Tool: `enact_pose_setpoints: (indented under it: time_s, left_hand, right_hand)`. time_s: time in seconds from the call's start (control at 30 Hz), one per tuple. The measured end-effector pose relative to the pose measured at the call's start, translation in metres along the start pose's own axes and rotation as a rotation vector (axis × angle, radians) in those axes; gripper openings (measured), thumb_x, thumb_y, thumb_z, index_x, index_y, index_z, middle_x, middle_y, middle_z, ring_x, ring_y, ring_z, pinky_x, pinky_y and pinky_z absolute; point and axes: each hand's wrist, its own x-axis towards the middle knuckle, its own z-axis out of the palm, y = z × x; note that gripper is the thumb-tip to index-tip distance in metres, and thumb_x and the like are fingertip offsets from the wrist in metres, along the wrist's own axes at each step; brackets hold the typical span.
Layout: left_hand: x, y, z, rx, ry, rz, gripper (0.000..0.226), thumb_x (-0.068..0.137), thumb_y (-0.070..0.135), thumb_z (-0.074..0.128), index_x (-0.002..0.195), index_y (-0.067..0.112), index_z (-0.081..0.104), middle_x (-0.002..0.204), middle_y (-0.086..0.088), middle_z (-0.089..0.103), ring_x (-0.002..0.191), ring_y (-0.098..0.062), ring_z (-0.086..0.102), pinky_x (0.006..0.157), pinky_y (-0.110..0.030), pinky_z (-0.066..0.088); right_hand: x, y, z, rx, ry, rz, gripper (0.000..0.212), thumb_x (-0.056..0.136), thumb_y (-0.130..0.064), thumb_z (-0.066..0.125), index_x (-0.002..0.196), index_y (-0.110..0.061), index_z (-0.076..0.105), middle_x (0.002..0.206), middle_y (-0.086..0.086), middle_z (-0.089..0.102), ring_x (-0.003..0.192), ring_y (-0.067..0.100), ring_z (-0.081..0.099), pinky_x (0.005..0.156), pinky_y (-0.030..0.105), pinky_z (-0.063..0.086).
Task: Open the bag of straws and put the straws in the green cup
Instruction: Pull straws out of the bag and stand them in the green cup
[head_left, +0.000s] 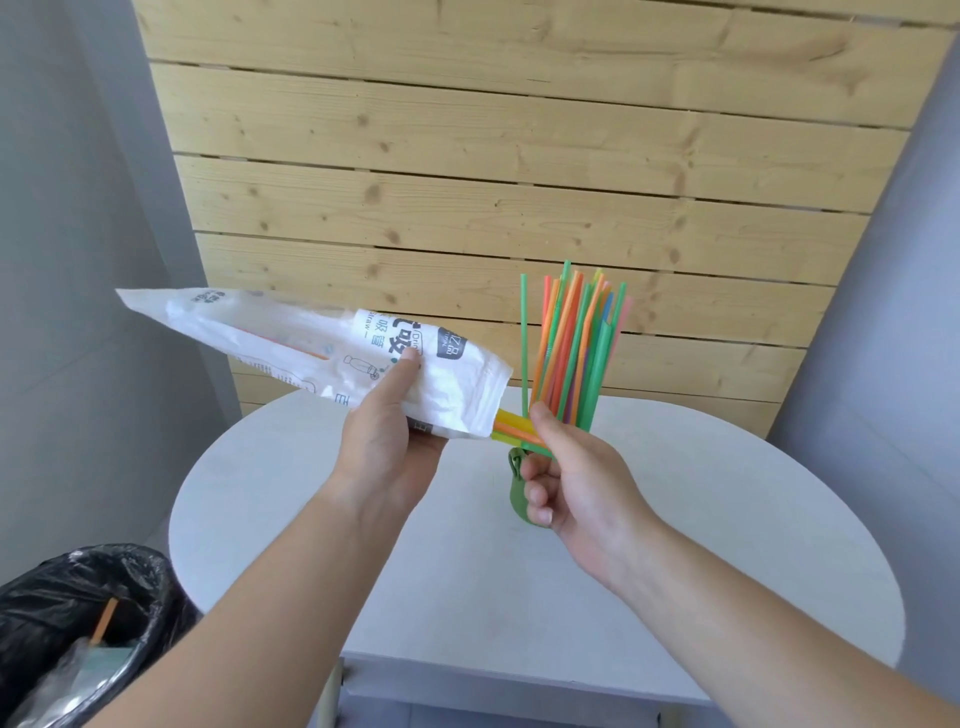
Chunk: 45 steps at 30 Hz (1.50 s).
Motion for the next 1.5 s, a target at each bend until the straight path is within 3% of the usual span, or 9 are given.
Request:
enact_pose_setpoints:
  time_s: [0.17,0.37,0.53,0.7,0.8,0.97,1.2,1.33,1.5]
  left_hand:
    - [0.002,-0.001,-0.004,-0.024,0.035,-0.018,0.014,0.1,0.02,0.064,0.105,0.009,0.072,0.098,-0.004,0.078,0.082,-0.017,0.076,0.079,-0.034,0.063]
    - [0.003,-0.002,-0.004,-0.023,0.038,-0.01,0.016,0.1,0.019,0.065,0.11,0.008,0.071,0.106,-0.006,0.076,0.091,-0.019,0.074,0.085,-0.036,0.061]
    - [0.002,-0.005,-0.001,0.005,0.01,-0.007,0.021,0.101,0.022,0.063,0.115,0.008,0.07,0.109,-0.007,0.075,0.097,-0.021,0.072,0.092,-0.039,0.058]
    - [0.005,-0.002,-0.005,-0.023,0.033,-0.015,0.027,0.1,0.021,0.064,0.122,0.006,0.069,0.112,-0.007,0.076,0.097,-0.02,0.073,0.084,-0.036,0.061]
    - [0.006,-0.002,-0.006,-0.028,0.028,-0.012,0.018,0.1,0.02,0.064,0.113,0.008,0.071,0.107,-0.006,0.076,0.09,-0.018,0.075,0.081,-0.034,0.062]
    - [0.005,-0.006,-0.004,-0.007,0.002,-0.006,0.017,0.101,0.02,0.063,0.11,0.009,0.071,0.108,-0.006,0.076,0.097,-0.02,0.073,0.098,-0.041,0.056]
    - [0.008,-0.002,-0.008,-0.03,0.028,-0.005,0.015,0.1,0.019,0.064,0.109,0.009,0.071,0.104,-0.004,0.076,0.088,-0.017,0.074,0.075,-0.031,0.063]
    - [0.005,-0.005,-0.006,-0.025,0.021,-0.008,0.013,0.1,0.019,0.064,0.105,0.01,0.072,0.1,-0.004,0.077,0.089,-0.018,0.075,0.083,-0.035,0.062]
    - [0.007,-0.007,-0.007,-0.027,0.032,-0.01,0.01,0.1,0.017,0.065,0.101,0.01,0.072,0.094,-0.002,0.078,0.084,-0.016,0.076,0.083,-0.036,0.062]
  right_hand:
    - [0.002,0.0,-0.001,-0.045,0.052,-0.09,0.018,0.096,-0.022,0.066,0.083,-0.01,0.062,0.056,0.0,0.054,0.043,0.013,0.042,0.039,0.024,0.033]
    - [0.001,0.002,-0.004,-0.058,0.09,-0.157,0.036,0.082,-0.033,0.079,0.1,-0.007,0.062,0.062,0.005,0.058,0.044,0.018,0.049,0.041,0.027,0.041]
    - [0.0,0.008,0.0,-0.124,0.065,-0.241,0.032,0.079,-0.015,0.083,0.1,-0.003,0.062,0.067,0.012,0.06,0.045,0.018,0.052,0.043,0.026,0.045]
    - [0.004,0.003,-0.007,-0.1,0.028,-0.211,0.011,0.09,-0.011,0.072,0.093,-0.004,0.065,0.07,0.012,0.065,0.049,0.017,0.056,0.045,0.027,0.048]
    - [0.003,0.0,-0.009,-0.062,-0.009,-0.176,0.018,0.09,-0.016,0.073,0.097,-0.003,0.064,0.072,0.013,0.066,0.049,0.018,0.056,0.044,0.028,0.048]
    - [0.002,0.0,-0.006,-0.11,-0.021,-0.206,0.028,0.088,-0.016,0.075,0.108,-0.004,0.06,0.077,0.013,0.071,0.051,0.019,0.058,0.047,0.03,0.051]
    - [0.001,-0.007,-0.014,-0.061,-0.075,-0.157,0.016,0.092,-0.015,0.07,0.099,-0.002,0.064,0.069,0.011,0.064,0.048,0.017,0.055,0.044,0.028,0.047]
    - [0.001,-0.008,-0.011,-0.081,-0.05,-0.089,0.025,0.088,-0.032,0.074,0.091,-0.01,0.062,0.064,0.007,0.061,0.046,0.017,0.05,0.041,0.026,0.042]
    - [0.004,-0.007,-0.012,-0.116,-0.032,-0.049,0.017,0.094,-0.023,0.068,0.09,-0.009,0.061,0.056,0.002,0.052,0.043,0.014,0.043,0.039,0.024,0.036]
